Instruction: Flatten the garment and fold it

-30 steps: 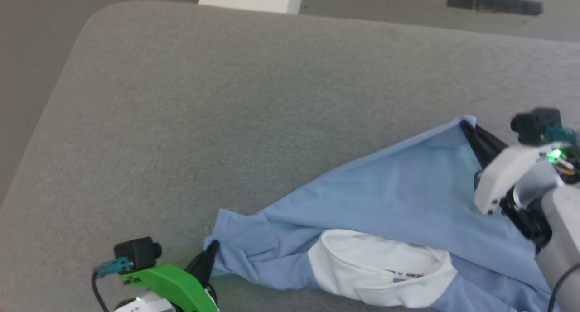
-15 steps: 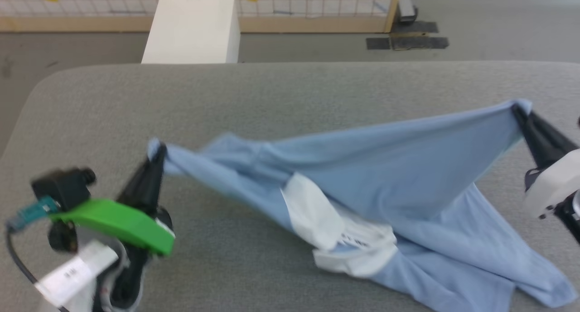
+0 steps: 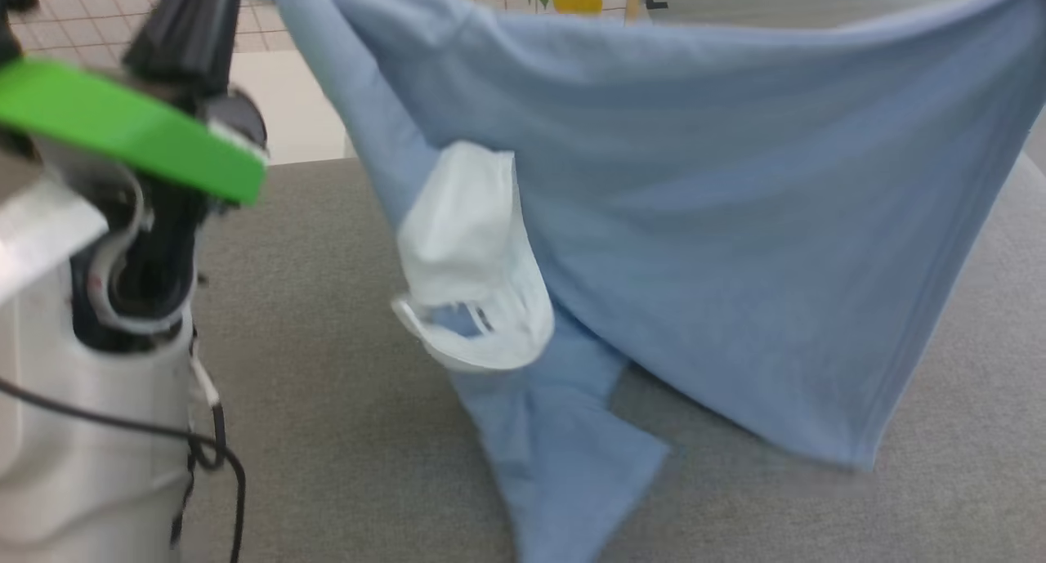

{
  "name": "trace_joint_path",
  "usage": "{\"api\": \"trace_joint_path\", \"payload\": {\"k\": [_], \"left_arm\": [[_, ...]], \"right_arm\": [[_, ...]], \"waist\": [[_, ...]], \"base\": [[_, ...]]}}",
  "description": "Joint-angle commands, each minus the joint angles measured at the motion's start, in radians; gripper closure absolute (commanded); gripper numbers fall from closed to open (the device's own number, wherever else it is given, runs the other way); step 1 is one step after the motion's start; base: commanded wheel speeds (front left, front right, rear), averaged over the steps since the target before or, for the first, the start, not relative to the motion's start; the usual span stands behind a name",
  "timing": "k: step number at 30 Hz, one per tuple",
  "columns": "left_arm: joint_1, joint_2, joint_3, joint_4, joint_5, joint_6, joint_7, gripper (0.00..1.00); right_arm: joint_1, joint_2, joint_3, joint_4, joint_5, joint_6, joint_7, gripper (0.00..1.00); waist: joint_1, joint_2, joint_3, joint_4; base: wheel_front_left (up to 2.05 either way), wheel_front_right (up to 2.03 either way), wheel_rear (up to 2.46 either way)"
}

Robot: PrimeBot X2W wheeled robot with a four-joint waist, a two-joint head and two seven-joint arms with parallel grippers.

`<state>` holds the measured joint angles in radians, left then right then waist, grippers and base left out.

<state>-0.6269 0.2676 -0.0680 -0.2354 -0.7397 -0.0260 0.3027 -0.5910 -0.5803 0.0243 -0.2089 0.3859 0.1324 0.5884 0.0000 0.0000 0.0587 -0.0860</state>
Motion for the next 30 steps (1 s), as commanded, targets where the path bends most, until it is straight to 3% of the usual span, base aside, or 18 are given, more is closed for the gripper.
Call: {"api": "trace_joint_path", "payload": {"k": [1, 13, 20, 26, 30], "left_arm": [[-0.057, 0.003, -0.003, 0.02, -0.011, -0.005, 0.009, 1.0], [-0.509, -0.011, -0.008, 0.275, 0.016, 0.032, 0.026, 1.0], [-0.827, -0.005, 0.006, 0.428, 0.074, 0.057, -0.042, 1.0], [-1.046, 0.01, -0.036, 0.542, 0.135, -0.005, -0.127, 1.0], [-1.099, 0.043, -0.08, 0.601, 0.176, -0.053, -0.161, 1.0]], "right_arm": [[-0.05, -0.001, 0.012, 0.016, -0.009, -0.002, 0.014, 1.0], [-0.457, 0.06, 0.11, 0.258, -0.094, -0.002, 0.049, 1.0], [-0.721, 0.169, 0.059, 0.427, -0.202, -0.002, -0.025, 1.0], [-0.923, 0.264, -0.053, 0.54, -0.343, -0.002, -0.163, 1.0], [-0.996, 0.303, -0.094, 0.599, -0.394, -0.002, -0.225, 1.0]], "waist": [[0.0, 0.0, 0.012, -0.012], [0.0, 0.0, 0.188, -0.05], [0.0, 0.0, 0.368, -0.086], [0.0, 0.0, 0.469, -0.107], [0.0, 0.0, 0.498, -0.106]], "base": [[0.0, 0.0, 0.0], [0.0, 0.0, 0.0], [0.0, 0.0, 0.0], [0.0, 0.0, 0.0], [0.0, 0.0, 0.0]]}}
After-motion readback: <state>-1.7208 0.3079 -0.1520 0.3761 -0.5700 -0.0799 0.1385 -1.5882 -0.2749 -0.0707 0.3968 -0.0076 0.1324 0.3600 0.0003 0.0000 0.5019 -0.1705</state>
